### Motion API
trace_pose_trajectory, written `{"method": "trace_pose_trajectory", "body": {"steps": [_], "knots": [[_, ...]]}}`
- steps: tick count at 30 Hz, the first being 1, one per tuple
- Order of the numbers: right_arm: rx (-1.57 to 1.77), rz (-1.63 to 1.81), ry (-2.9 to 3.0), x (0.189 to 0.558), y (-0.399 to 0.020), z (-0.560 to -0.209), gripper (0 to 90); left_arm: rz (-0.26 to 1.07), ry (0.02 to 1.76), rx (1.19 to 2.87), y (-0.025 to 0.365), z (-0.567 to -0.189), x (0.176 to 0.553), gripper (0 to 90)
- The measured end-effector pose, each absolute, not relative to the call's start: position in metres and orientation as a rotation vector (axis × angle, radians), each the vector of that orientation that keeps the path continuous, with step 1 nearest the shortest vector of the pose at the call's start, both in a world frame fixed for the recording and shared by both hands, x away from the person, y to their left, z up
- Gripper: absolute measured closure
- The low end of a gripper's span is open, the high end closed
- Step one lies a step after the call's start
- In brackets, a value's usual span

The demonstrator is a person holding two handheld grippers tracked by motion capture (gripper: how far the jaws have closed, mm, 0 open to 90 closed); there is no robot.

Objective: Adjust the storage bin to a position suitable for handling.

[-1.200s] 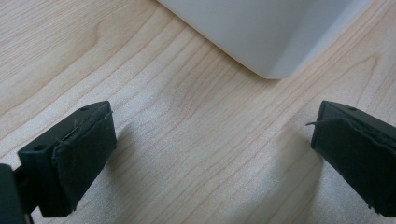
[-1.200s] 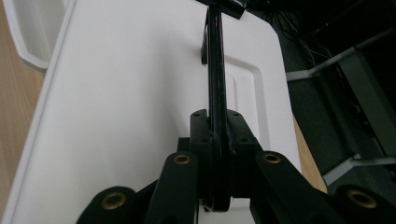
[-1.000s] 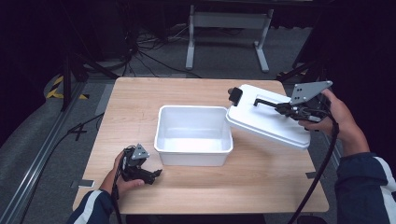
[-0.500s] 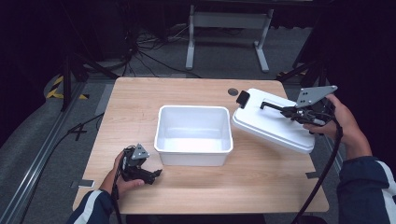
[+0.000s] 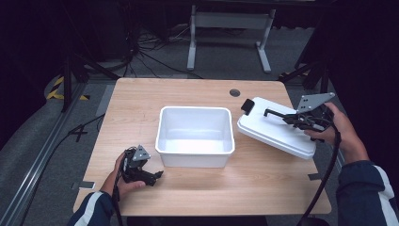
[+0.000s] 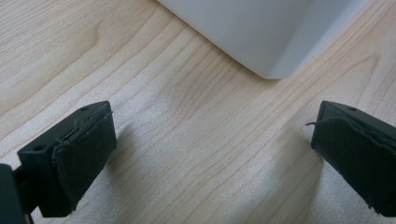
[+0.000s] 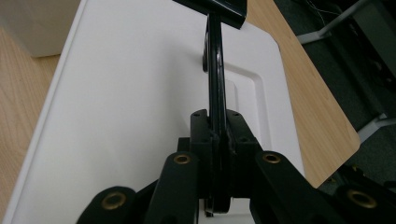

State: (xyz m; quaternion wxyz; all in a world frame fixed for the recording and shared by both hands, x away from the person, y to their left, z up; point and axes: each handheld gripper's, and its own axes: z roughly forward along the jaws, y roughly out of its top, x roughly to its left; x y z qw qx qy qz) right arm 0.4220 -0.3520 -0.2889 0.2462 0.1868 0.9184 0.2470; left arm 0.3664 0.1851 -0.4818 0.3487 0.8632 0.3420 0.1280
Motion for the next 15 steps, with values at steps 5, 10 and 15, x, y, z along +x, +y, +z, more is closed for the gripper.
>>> {"method": "trace_pose_trajectory", "body": {"steps": [5, 10, 15], "knots": [[0.531, 0.677, 2.525, 0.428, -0.353, -0.302, 84.1, 0.332, 0.886, 2.237, 0.185, -0.482, 0.366, 0.5], [0.546, 0.667, 2.548, 0.433, -0.352, -0.315, 84.1, 0.331, 0.887, 2.237, 0.185, -0.482, 0.366, 0.5], [0.565, 0.669, 2.569, 0.436, -0.352, -0.326, 84.1, 0.332, 0.886, 2.238, 0.185, -0.482, 0.366, 0.5]]}}
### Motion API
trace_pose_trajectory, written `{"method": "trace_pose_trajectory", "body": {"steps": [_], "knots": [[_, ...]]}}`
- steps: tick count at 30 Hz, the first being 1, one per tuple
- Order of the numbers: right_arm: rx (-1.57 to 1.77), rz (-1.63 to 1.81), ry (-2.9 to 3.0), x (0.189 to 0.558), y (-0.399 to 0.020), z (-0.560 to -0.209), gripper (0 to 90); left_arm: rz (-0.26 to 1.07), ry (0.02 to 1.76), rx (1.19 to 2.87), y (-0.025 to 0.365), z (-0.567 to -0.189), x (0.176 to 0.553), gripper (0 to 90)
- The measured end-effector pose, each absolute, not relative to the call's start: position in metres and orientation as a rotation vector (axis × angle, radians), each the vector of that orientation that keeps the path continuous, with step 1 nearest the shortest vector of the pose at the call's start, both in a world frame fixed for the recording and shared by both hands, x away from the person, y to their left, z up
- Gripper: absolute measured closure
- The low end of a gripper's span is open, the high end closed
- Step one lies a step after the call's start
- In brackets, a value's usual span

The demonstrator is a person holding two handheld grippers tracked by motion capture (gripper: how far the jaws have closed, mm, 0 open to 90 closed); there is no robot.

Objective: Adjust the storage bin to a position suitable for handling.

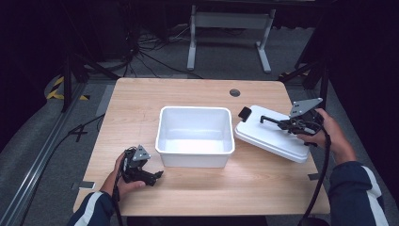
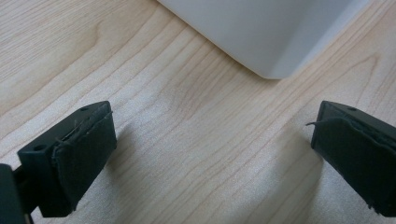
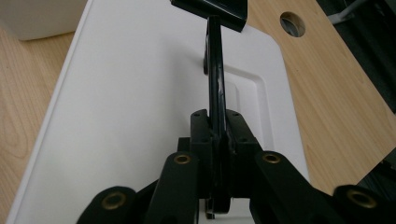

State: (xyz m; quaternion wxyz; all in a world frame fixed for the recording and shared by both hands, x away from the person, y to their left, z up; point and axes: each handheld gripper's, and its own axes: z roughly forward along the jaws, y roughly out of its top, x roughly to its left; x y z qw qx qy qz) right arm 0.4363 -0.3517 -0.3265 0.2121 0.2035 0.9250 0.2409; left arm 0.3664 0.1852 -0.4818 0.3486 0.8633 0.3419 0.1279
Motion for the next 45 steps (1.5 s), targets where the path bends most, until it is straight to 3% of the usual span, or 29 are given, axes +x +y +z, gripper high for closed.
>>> {"method": "trace_pose_trajectory", "body": {"steps": [45], "knots": [[0.647, 0.664, 2.635, 0.458, -0.344, -0.382, 83.8, 0.332, 0.885, 2.237, 0.185, -0.482, 0.366, 0.5]]}}
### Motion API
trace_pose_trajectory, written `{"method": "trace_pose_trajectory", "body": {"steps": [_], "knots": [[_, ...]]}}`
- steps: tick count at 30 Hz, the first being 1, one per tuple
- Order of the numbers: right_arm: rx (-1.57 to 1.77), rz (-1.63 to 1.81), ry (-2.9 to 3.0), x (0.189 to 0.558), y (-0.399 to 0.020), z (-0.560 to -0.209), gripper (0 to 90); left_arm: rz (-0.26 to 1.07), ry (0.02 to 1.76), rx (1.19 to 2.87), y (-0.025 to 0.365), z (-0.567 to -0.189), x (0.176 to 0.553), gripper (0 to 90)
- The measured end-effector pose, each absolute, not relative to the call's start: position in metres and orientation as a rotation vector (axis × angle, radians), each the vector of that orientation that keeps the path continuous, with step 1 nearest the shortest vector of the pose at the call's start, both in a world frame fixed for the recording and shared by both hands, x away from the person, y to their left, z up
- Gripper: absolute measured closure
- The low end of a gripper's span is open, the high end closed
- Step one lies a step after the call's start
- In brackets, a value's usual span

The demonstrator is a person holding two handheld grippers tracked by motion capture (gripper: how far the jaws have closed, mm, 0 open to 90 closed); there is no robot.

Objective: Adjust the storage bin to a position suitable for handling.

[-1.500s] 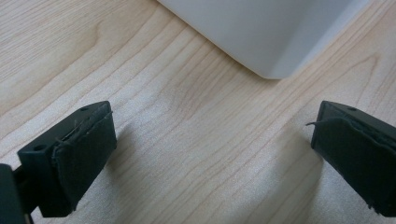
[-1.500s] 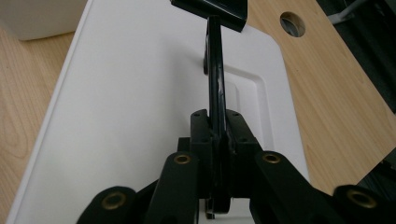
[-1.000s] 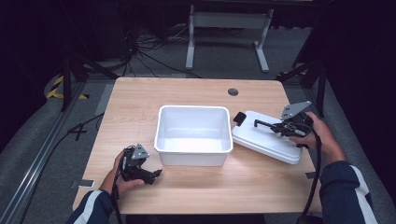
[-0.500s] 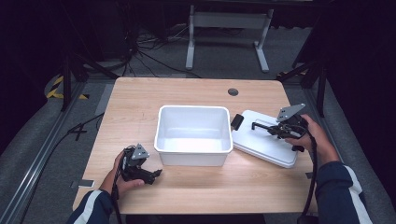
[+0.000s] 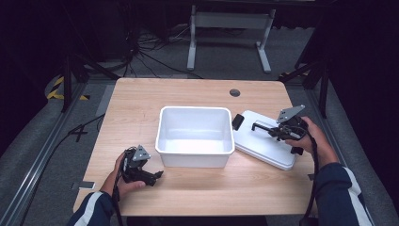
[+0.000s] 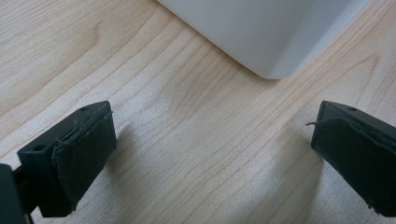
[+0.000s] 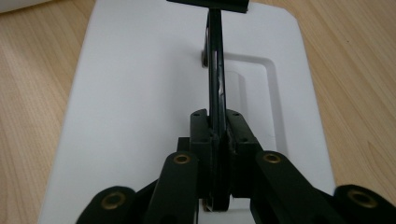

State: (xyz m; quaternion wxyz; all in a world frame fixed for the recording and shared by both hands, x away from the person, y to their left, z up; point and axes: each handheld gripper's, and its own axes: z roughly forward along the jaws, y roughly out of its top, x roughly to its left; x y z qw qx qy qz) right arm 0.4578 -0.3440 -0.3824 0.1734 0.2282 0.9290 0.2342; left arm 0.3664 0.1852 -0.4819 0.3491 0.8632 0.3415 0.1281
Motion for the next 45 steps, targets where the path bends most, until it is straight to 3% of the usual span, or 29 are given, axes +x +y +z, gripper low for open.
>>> {"method": "trace_pose_trajectory", "body": {"steps": [45], "knots": [[0.69, 0.728, 2.549, 0.447, -0.348, -0.369, 78.9, 0.331, 0.887, 2.236, 0.185, -0.482, 0.367, 0.4]]}}
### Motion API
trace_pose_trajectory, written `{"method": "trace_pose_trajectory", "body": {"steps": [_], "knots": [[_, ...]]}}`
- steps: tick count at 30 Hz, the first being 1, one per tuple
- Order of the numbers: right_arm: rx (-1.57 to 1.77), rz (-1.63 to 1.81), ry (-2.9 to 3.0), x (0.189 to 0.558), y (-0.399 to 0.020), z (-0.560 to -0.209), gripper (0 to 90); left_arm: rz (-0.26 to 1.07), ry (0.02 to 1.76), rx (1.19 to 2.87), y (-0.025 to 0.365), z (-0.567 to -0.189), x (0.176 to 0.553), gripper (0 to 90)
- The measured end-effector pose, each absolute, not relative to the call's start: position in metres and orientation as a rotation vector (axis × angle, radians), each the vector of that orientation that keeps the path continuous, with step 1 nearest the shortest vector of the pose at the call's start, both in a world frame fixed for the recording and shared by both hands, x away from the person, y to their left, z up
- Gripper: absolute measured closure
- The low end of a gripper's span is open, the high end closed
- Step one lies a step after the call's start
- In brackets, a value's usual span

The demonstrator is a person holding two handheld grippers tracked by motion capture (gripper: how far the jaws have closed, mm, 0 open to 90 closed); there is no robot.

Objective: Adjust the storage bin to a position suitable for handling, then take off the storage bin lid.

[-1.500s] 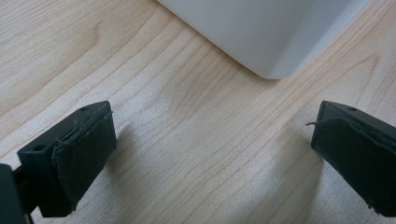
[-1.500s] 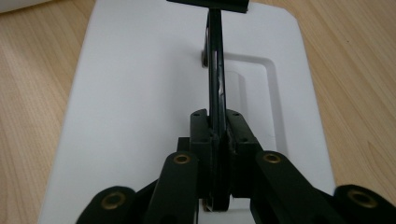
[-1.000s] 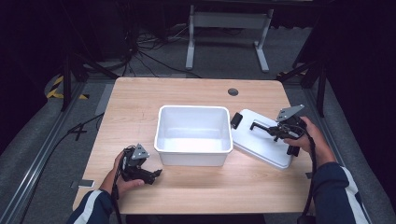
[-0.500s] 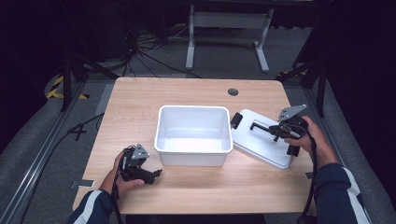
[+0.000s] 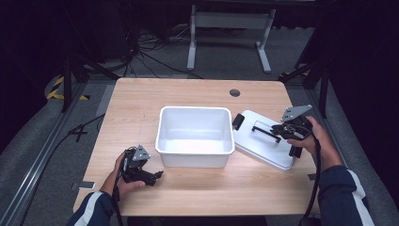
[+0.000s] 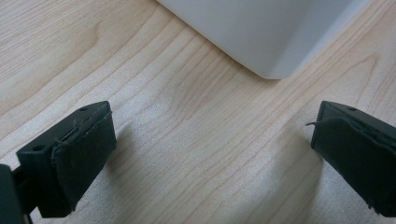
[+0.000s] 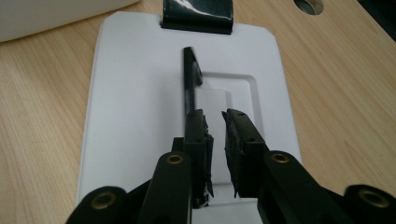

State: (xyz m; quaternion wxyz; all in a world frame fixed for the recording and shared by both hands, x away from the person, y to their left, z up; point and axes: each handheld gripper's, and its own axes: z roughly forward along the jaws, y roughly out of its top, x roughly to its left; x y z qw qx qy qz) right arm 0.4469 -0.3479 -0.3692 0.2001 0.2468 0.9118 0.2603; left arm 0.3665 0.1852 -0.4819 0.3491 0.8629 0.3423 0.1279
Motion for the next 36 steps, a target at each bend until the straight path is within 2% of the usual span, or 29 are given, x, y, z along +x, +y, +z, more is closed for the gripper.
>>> {"method": "trace_pose_trajectory", "body": {"steps": [6, 16, 27, 36], "knots": [[0.692, 0.747, 2.538, 0.443, -0.346, -0.367, 78.2, 0.331, 0.886, 2.236, 0.185, -0.482, 0.367, 0.3], [0.686, 0.838, 2.493, 0.431, -0.346, -0.358, 72.2, 0.33, 0.883, 2.239, 0.185, -0.482, 0.367, 0.3], [0.697, 0.903, 2.456, 0.405, -0.343, -0.352, 61.2, 0.33, 0.884, 2.238, 0.185, -0.482, 0.367, 0.3], [0.661, 0.938, 2.444, 0.379, -0.345, -0.357, 57.4, 0.33, 0.884, 2.238, 0.185, -0.482, 0.366, 0.5]]}}
